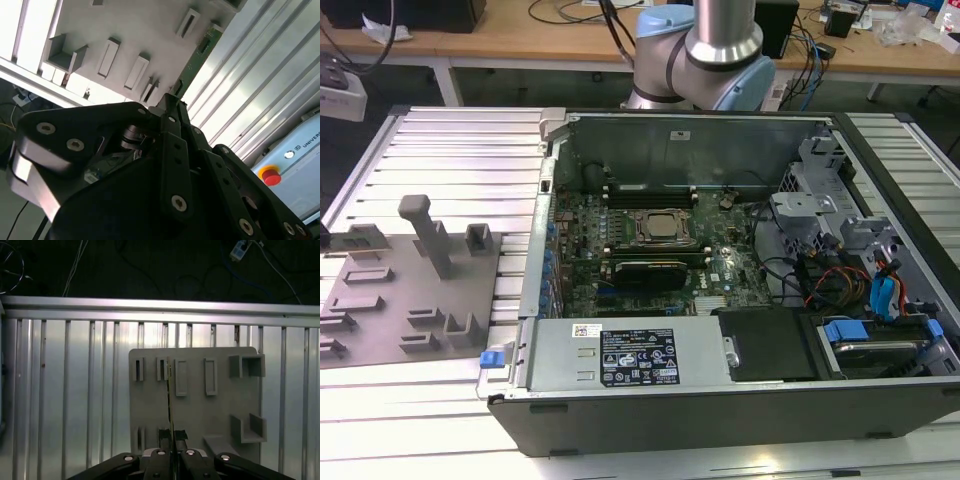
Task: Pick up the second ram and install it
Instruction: 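Pick up the second ram and move it above second insertion slot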
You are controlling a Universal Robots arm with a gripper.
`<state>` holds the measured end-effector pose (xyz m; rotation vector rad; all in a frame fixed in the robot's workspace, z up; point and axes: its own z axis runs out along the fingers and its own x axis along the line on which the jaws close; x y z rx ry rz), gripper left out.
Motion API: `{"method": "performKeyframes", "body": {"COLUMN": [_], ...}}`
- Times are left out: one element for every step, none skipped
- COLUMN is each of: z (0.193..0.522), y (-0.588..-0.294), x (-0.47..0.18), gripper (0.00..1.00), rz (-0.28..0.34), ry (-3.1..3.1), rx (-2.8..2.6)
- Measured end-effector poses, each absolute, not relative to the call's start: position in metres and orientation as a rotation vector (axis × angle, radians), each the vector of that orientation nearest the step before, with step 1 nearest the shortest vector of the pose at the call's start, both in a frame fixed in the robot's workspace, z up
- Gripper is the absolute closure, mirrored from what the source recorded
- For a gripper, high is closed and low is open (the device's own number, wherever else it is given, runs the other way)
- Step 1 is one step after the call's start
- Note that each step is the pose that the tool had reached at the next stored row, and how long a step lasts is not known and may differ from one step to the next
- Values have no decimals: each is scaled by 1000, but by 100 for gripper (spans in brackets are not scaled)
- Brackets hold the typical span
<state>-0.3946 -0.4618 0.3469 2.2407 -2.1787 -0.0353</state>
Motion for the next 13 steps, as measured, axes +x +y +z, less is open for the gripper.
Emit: {"method": "performKeyframes", "body": {"z": [350,351,354,355,358,362,365,366,369,371,372,375,378], "y": [-462,-461,-460,-460,-459,-457,-455,-454,-451,-449,-447,-444,-441], "x": [-395,-395,-395,-395,-395,-395,-395,-395,-395,-395,-395,-395,-395], "gripper": [86,86,86,86,86,86,86,86,86,86,86,86,86], "rz": [-35,-35,-35,-35,-35,-35,-35,-35,-35,-35,-35,-35,-35], "ry": [-2179,-2179,-2179,-2179,-2179,-2179,-2179,-2179,-2179,-2179,-2179,-2179,-2179], "rx": [2241,2241,2240,2241,2241,2241,2241,2241,2240,2241,2241,2241,2241]}}
